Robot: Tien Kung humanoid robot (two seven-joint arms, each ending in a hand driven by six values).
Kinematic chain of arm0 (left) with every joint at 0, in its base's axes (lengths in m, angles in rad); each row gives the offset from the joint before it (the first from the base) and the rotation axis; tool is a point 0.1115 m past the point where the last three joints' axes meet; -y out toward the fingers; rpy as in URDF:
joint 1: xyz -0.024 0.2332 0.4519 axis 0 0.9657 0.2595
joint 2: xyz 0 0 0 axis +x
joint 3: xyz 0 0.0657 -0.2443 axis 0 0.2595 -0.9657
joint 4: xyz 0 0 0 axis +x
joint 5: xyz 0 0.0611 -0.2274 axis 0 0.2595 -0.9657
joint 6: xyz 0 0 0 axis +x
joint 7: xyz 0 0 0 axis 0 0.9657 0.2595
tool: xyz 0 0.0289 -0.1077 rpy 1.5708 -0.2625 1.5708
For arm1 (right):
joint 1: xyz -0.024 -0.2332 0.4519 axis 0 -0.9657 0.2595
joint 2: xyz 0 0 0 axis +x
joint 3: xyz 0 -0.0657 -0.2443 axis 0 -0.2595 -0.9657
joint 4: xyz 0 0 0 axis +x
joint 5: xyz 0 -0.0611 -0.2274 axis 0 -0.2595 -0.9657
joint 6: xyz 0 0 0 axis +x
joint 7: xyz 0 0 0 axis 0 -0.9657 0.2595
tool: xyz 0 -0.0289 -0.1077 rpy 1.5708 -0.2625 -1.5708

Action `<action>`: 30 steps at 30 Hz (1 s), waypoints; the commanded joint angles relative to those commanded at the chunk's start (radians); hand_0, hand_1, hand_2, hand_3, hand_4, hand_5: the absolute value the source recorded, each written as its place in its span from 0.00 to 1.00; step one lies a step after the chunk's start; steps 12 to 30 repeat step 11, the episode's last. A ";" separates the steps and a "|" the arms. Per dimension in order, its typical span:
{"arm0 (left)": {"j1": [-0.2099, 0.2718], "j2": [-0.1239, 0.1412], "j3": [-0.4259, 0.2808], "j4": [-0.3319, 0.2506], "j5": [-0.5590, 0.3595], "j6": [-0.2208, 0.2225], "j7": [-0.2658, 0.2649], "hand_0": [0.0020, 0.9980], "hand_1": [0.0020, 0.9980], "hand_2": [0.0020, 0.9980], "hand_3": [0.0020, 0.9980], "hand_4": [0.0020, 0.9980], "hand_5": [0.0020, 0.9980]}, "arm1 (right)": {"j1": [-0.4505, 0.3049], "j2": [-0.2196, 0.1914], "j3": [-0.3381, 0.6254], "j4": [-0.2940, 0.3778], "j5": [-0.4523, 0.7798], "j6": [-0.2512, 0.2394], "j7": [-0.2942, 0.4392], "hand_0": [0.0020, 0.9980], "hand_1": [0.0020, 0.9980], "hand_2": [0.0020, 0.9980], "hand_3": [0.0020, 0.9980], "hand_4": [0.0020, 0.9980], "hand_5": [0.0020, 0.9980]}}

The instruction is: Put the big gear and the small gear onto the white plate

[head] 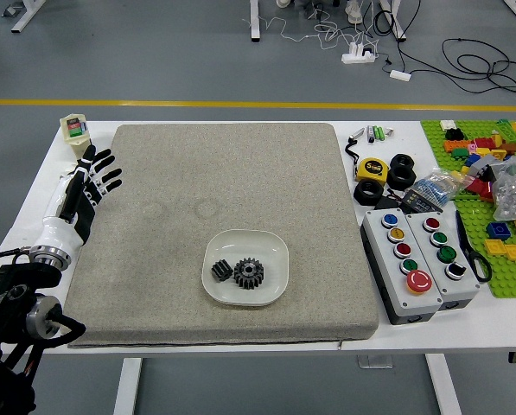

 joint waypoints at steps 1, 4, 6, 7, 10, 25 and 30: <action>0.000 0.000 -0.001 0.000 0.001 0.000 0.000 0.79 0.82 0.89 0.81 0.86 0.85 | 0.000 0.000 0.001 0.000 -0.001 0.000 0.000 0.60 0.61 0.70 0.56 0.76 0.71; 0.000 0.001 -0.004 0.001 0.002 -0.001 0.001 0.79 0.82 0.88 0.81 0.86 0.85 | 0.000 0.000 0.002 0.000 -0.001 0.001 0.000 0.60 0.61 0.70 0.56 0.76 0.71; 0.000 0.001 -0.006 0.002 0.003 -0.001 0.001 0.79 0.82 0.88 0.81 0.86 0.85 | 0.001 0.000 0.002 0.000 -0.001 0.001 0.000 0.60 0.61 0.70 0.56 0.76 0.71; 0.000 0.001 -0.006 0.002 0.004 -0.001 0.001 0.79 0.82 0.88 0.81 0.86 0.85 | 0.001 0.000 0.002 0.000 -0.002 0.001 0.000 0.60 0.61 0.70 0.56 0.76 0.71; 0.000 0.000 -0.007 0.004 0.004 -0.002 0.001 0.80 0.82 0.89 0.81 0.87 0.86 | 0.001 0.000 0.002 0.000 -0.002 0.001 0.000 0.60 0.61 0.70 0.56 0.76 0.71; 0.000 0.000 -0.007 0.004 0.005 -0.002 0.001 0.80 0.82 0.89 0.81 0.87 0.86 | 0.001 -0.001 0.002 0.000 -0.003 0.001 0.000 0.60 0.61 0.70 0.56 0.76 0.71; 0.000 0.000 -0.007 0.004 0.005 -0.002 0.001 0.80 0.82 0.89 0.81 0.87 0.86 | 0.001 -0.001 0.002 0.000 -0.003 0.001 0.000 0.60 0.61 0.70 0.56 0.76 0.71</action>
